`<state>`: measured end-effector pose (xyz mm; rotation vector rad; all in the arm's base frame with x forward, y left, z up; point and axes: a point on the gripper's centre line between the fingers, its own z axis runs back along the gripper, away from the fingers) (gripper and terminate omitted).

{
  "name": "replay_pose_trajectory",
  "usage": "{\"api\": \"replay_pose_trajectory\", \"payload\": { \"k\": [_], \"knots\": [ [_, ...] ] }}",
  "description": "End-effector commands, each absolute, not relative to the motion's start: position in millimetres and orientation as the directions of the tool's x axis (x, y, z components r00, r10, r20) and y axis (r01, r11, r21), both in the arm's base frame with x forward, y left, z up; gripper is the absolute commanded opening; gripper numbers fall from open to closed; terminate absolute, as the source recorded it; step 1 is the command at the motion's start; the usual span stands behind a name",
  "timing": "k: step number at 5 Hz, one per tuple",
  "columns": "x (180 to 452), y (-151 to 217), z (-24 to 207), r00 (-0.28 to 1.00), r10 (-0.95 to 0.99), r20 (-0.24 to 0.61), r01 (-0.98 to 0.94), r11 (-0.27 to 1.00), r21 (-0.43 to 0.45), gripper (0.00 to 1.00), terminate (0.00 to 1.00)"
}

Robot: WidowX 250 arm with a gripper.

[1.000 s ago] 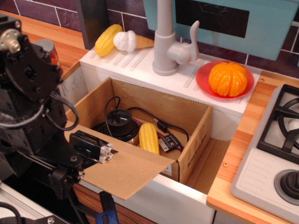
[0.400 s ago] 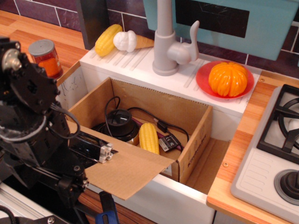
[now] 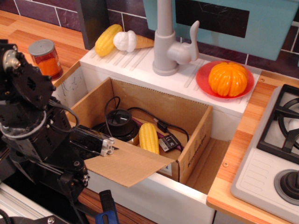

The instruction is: Close brown1fbox flap

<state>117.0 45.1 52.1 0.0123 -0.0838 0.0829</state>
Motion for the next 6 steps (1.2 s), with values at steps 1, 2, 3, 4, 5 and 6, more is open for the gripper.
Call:
{"api": "replay_pose_trajectory", "payload": {
  "k": [1,2,3,4,5,6],
  "knots": [
    [154,46,85,0.985,-0.007,0.17,-0.008,0.996,0.09,1.0,0.0],
    [176,50,97,0.983,-0.036,0.178,0.018,0.995,0.096,1.0,0.0],
    [208,54,104,0.978,-0.077,0.195,0.057,0.992,0.109,1.0,0.0],
    [248,53,104,0.965,-0.12,0.234,0.097,0.989,0.109,1.0,0.0],
    [281,51,96,0.96,-0.115,0.256,0.09,0.99,0.108,1.0,0.0],
    [313,48,79,0.952,-0.085,0.294,0.065,0.995,0.078,1.0,0.0]
  ]
}}
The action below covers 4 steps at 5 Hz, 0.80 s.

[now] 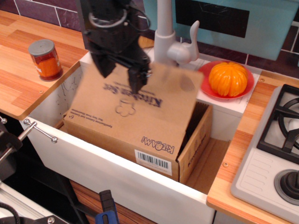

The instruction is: Close brown1fbox flap

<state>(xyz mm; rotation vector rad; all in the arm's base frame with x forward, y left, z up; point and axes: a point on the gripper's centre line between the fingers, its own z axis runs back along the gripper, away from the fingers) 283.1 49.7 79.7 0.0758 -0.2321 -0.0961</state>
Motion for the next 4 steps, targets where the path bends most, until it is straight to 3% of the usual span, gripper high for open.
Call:
{"api": "replay_pose_trajectory", "payload": {
  "k": [1,3,4],
  "knots": [
    [330,40,48,0.95,-0.044,0.31,0.039,0.999,0.022,1.0,0.0],
    [323,31,38,0.972,0.002,0.235,-0.009,1.0,0.029,1.0,0.0],
    [328,33,23,0.965,0.009,0.263,-0.005,1.0,-0.016,1.0,0.0]
  ]
}}
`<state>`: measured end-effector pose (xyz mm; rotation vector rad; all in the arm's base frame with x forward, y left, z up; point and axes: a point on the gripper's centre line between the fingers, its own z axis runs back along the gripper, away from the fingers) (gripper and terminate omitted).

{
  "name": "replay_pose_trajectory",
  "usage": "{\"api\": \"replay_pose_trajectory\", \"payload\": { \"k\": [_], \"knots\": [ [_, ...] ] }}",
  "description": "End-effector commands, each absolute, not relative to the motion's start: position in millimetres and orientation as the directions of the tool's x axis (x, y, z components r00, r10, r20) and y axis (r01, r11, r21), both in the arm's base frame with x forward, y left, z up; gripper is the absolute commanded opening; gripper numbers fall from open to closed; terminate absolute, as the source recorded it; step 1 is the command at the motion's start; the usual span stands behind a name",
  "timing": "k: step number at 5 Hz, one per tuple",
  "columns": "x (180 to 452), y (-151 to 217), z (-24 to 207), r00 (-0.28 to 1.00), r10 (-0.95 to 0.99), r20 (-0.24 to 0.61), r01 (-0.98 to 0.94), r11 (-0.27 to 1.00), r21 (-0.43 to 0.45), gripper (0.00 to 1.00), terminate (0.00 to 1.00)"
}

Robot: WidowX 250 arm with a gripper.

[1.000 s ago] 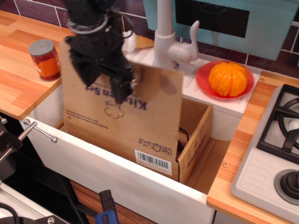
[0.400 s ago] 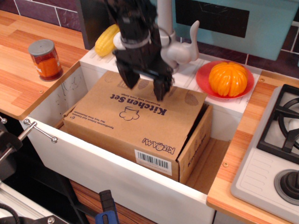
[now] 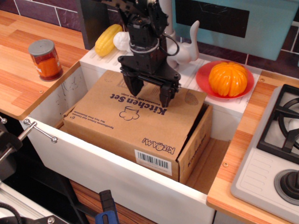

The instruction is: Close brown1fbox flap

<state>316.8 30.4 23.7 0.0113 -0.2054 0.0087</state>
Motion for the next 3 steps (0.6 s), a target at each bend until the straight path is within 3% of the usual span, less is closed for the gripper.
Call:
{"api": "replay_pose_trajectory", "payload": {
  "k": [1,2,3],
  "knots": [
    [337.7,42.0,3.6,0.967,0.023,0.255,0.003,0.995,-0.101,1.0,0.0],
    [340.8,48.3,2.3,0.97,-0.007,0.244,0.029,0.996,-0.086,1.0,0.0],
    [335.5,46.2,9.4,0.971,-0.039,0.235,0.055,0.997,-0.06,1.0,1.0]
  ]
}}
